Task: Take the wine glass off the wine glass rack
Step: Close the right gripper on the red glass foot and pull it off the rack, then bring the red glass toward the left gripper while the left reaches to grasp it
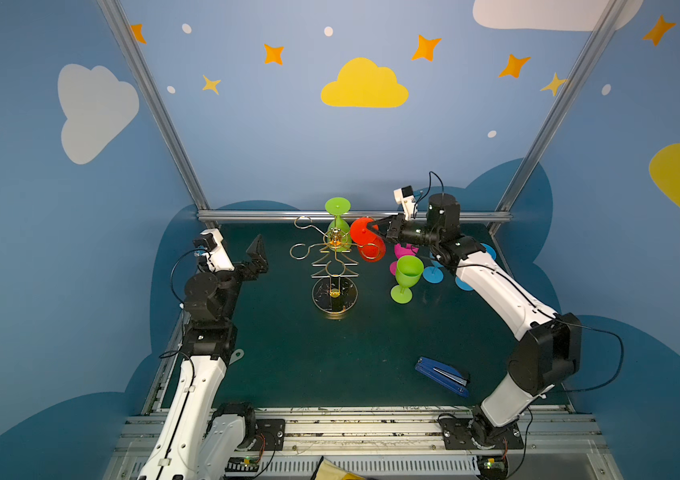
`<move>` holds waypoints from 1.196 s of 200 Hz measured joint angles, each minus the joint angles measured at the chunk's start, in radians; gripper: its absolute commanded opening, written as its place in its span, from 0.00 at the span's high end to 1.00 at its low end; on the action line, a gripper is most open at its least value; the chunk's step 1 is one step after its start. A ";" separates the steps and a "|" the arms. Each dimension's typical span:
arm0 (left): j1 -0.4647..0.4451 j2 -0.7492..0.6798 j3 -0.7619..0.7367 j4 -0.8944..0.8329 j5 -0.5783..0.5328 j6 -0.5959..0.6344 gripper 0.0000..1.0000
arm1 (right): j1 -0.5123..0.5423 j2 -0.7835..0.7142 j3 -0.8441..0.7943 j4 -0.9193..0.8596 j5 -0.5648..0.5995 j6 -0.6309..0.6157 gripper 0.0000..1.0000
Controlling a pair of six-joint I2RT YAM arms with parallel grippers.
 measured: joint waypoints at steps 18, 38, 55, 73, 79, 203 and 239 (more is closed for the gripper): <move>0.000 -0.004 0.000 0.000 0.000 0.000 0.00 | -0.014 -0.019 -0.019 0.000 0.005 0.000 1.00; 0.000 -0.006 0.000 0.000 0.000 -0.002 0.00 | -0.035 -0.043 -0.043 -0.001 0.017 -0.001 1.00; 0.000 -0.009 0.000 0.000 0.001 -0.008 0.01 | -0.057 -0.075 -0.062 -0.007 0.029 -0.008 1.00; 0.000 -0.011 0.000 0.000 0.013 -0.016 0.01 | -0.076 -0.120 -0.078 -0.022 0.041 -0.024 1.00; 0.000 -0.011 0.000 0.000 0.022 -0.019 0.01 | -0.079 -0.140 -0.082 -0.033 0.048 -0.032 1.00; -0.156 0.212 0.304 0.142 0.842 -0.393 0.16 | -0.016 -0.533 -0.084 -0.198 0.137 -0.391 1.00; -0.303 0.286 0.419 0.126 0.948 -0.383 0.19 | 0.081 -0.508 -0.077 -0.211 0.124 -0.464 1.00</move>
